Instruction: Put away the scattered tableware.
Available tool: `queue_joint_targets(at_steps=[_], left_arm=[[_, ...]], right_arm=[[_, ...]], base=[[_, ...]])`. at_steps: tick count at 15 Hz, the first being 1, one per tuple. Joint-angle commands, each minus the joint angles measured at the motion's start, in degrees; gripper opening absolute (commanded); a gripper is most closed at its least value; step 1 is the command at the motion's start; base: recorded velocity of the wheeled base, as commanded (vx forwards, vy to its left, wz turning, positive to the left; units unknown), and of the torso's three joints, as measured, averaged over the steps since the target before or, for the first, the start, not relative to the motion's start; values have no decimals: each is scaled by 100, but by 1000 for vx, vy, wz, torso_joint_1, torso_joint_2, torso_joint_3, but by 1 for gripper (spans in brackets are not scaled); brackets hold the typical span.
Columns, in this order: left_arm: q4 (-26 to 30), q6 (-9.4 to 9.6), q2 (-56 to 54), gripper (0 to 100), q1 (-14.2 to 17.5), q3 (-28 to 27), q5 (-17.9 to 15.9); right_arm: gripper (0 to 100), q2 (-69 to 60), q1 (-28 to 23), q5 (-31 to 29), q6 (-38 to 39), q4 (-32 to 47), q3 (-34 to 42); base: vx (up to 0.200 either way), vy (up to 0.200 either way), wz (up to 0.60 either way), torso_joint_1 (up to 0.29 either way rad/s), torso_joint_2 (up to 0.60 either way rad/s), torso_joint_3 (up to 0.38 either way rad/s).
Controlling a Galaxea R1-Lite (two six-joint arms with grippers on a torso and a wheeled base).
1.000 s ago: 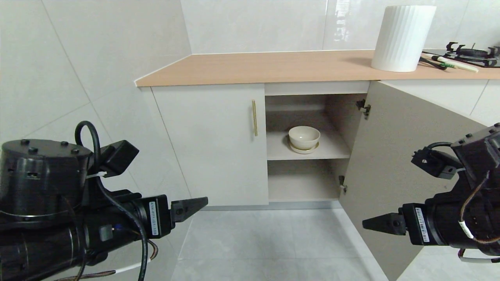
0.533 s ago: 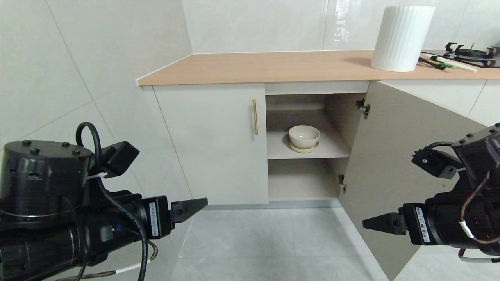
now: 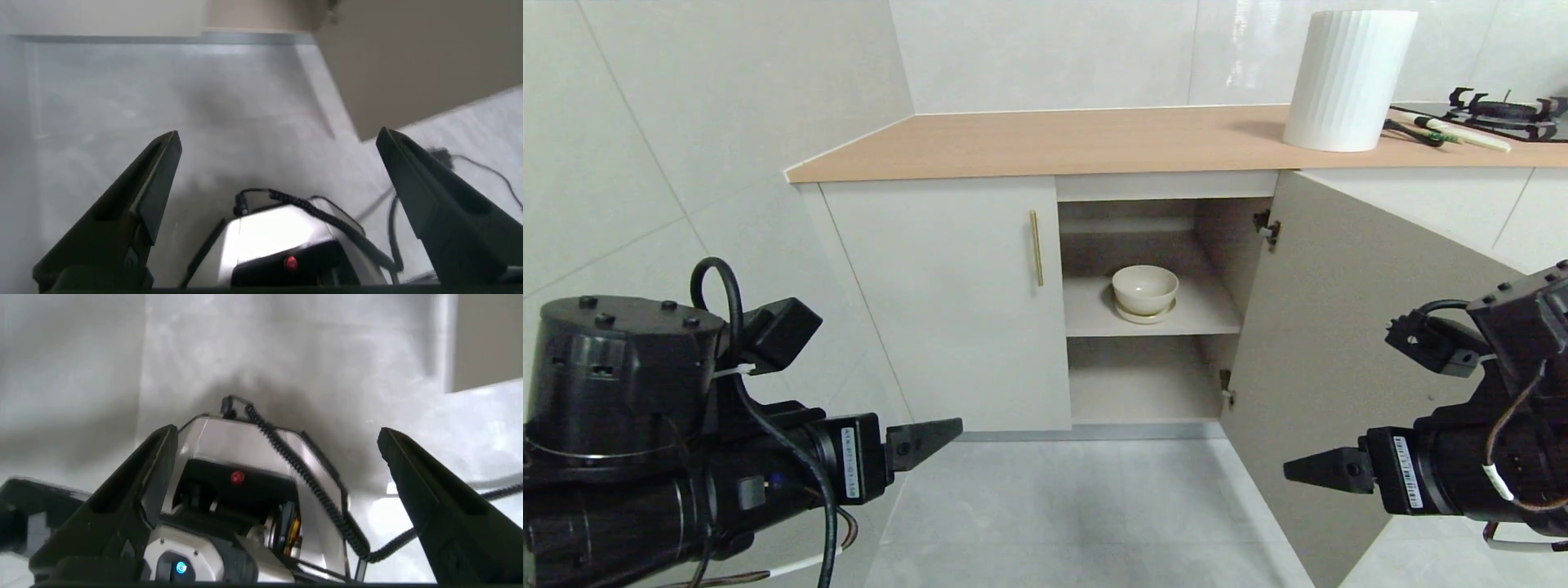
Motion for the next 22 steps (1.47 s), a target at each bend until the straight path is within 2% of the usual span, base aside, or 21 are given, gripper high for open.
queue_joint_targets(at_steps=[1, 5, 10, 12, 15, 17, 19, 22], left_arm=[[0, -3, 18, 100, 14, -2, 6], [0, -12, 18, 100, 14, -2, 6], [0, -3, 0, 100, 14, 60, -2], [0, -3, -8, 100, 14, 51, -2], [0, -3, 0, 100, 14, 51, -2], [0, -3, 9, 100, 14, 60, -2], [0, -3, 9, 100, 14, 60, -11], [0, -3, 9, 100, 14, 60, -11]], right_arm=[[100, 105, -1, 3, 1, -6, 14], [100, 123, -9, 3, 1, 38, 14], [100, 316, -185, -41, -16, 829, -232], [100, 395, -704, -181, -341, 1629, -531], [100, 720, -2110, -612, -649, 1735, -874], [100, 931, -2585, -612, -728, 1682, -1049], [100, 1204, -2963, -735, -711, 1005, -1058], [100, 1467, -3068, -779, -350, 117, -1032]], base=[[0, -200, 0, 2, -2, 2], [0, -200, 0, 2, 1, 1], [0, -160, 0, 2, 5, 3], [0, 0, 0, 0, 0, 0], [0, 0, 0, 0, 0, 0], [0, 0, 0, 0, 0, 0], [0, 0, 0, 0, 0, 0], [0, 0, 0, 0, 0, 0]])
